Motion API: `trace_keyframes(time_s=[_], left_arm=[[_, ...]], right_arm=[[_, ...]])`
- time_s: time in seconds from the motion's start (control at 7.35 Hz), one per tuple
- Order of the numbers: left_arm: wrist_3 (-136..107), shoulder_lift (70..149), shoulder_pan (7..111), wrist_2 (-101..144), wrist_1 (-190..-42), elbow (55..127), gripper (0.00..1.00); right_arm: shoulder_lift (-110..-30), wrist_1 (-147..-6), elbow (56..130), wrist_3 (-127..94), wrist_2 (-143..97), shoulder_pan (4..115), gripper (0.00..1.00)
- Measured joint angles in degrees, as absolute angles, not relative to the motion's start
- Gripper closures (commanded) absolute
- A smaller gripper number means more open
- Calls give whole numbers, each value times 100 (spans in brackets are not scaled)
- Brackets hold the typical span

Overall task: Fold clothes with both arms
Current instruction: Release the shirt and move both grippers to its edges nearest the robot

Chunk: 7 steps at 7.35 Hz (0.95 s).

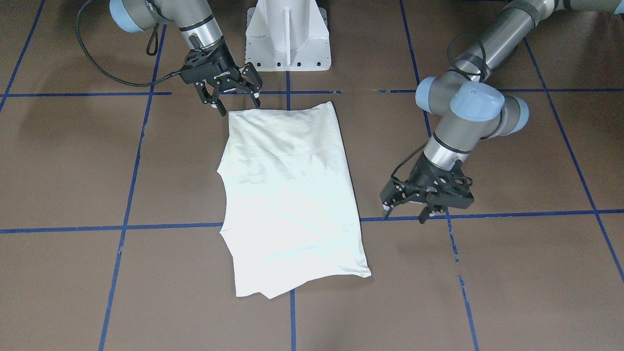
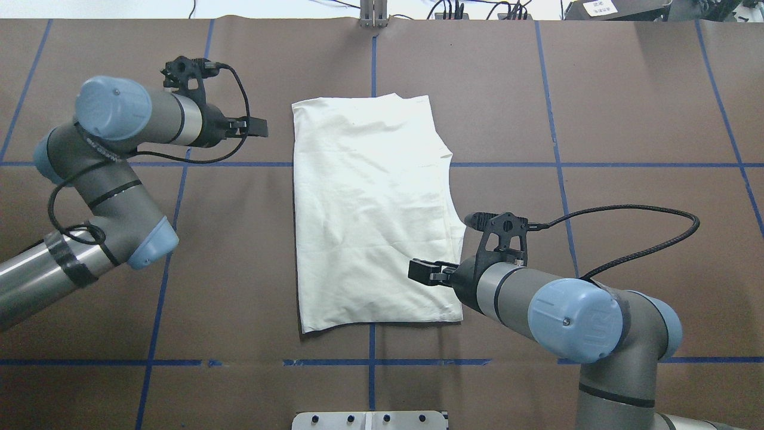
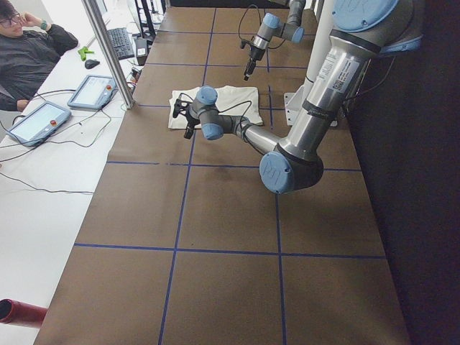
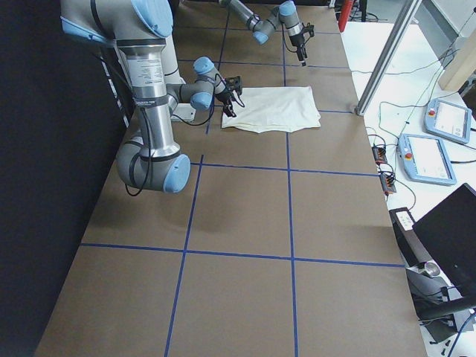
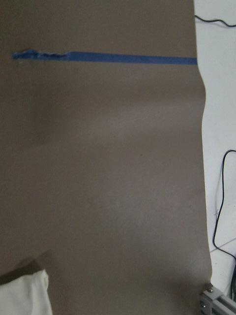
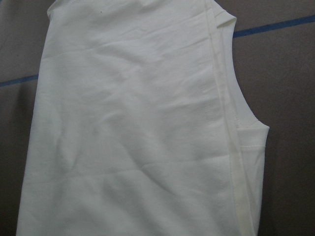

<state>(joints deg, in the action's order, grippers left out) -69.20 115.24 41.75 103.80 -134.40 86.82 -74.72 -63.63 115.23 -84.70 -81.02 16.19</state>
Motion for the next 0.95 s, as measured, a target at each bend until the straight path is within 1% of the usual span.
trace_keyframes(time_s=[0.27,0.41,0.54,0.68,0.82,0.95], left_arm=[[-8076,10734,3223,9903,-13405,9951,0],[-8583,10468,2707,9557,-13386,10348,0],[-9128,10351,2234,9181,-13338,10528,13],[-9708,10318,1852,8847,-13231,10592,33],[-10267,10324,1581,8613,-13127,10606,35],[-10734,10333,1397,8463,-13049,10604,35]], right_arm=[[-7555,-6219,11521,-8879,-8173,1768,0],[-7579,-6215,11512,-8989,-8185,1850,0],[-7588,-6228,11499,-9079,-8189,1935,0],[-7591,-6243,11484,-9160,-8191,2005,0],[-7593,-6252,11476,-9198,-8191,2042,0],[-7596,-6258,11473,-9212,-8191,2060,0]])
